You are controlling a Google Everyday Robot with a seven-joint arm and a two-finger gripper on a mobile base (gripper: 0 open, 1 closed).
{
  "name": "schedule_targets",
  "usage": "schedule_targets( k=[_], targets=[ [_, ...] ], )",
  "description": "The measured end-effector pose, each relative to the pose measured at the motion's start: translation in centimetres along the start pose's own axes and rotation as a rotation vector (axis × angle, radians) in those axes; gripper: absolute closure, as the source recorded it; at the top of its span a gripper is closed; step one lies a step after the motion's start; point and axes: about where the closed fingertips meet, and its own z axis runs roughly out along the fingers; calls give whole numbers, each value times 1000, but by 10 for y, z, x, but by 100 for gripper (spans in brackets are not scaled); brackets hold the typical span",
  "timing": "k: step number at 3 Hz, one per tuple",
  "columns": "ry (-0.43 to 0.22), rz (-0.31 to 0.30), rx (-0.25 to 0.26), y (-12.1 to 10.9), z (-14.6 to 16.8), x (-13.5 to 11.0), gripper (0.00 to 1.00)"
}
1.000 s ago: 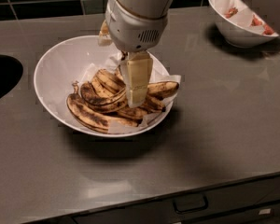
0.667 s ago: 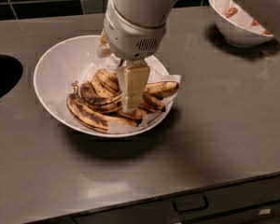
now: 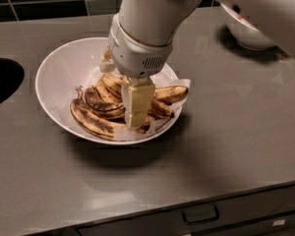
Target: Pick banana from white bowl
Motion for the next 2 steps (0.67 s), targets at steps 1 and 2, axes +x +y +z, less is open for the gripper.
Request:
schedule_targets(
  k=[1, 2],
  targets=[
    [13, 17, -7, 3, 3, 2, 20],
    [46, 41, -7, 3, 3, 6, 20]
  ],
)
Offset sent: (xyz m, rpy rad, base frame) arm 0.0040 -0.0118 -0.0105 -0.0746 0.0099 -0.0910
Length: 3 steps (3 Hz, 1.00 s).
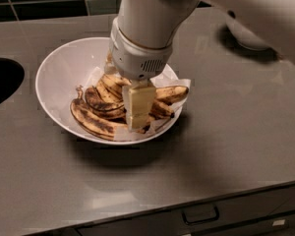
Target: Pick banana from white bowl
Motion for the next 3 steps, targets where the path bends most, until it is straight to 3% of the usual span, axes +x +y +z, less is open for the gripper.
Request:
schedule_targets(
  k=[3],
  targets=[
    [22, 24, -5, 0, 5, 5, 30]
  ],
)
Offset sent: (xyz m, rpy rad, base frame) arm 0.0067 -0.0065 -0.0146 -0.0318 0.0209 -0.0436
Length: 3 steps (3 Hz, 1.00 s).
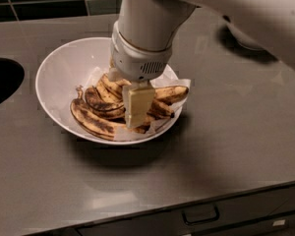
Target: Pick banana from white bowl
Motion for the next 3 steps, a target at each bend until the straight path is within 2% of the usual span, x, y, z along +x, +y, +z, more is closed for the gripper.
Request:
schedule_targets(
  k=[3],
  targets=[
    [23, 20, -8, 0, 6, 6, 32]
  ],
)
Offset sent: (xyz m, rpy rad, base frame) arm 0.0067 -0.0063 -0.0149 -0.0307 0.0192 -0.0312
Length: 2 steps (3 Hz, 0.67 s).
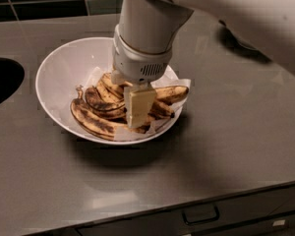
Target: Pick banana from white bowl
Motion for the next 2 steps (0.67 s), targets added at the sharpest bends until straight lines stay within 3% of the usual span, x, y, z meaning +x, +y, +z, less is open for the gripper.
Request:
schedule_targets(
  k=[1, 2],
  targets=[
    [5, 4, -1, 0, 1, 1, 45],
    [10, 6, -1, 0, 1, 2, 51]
  ],
)
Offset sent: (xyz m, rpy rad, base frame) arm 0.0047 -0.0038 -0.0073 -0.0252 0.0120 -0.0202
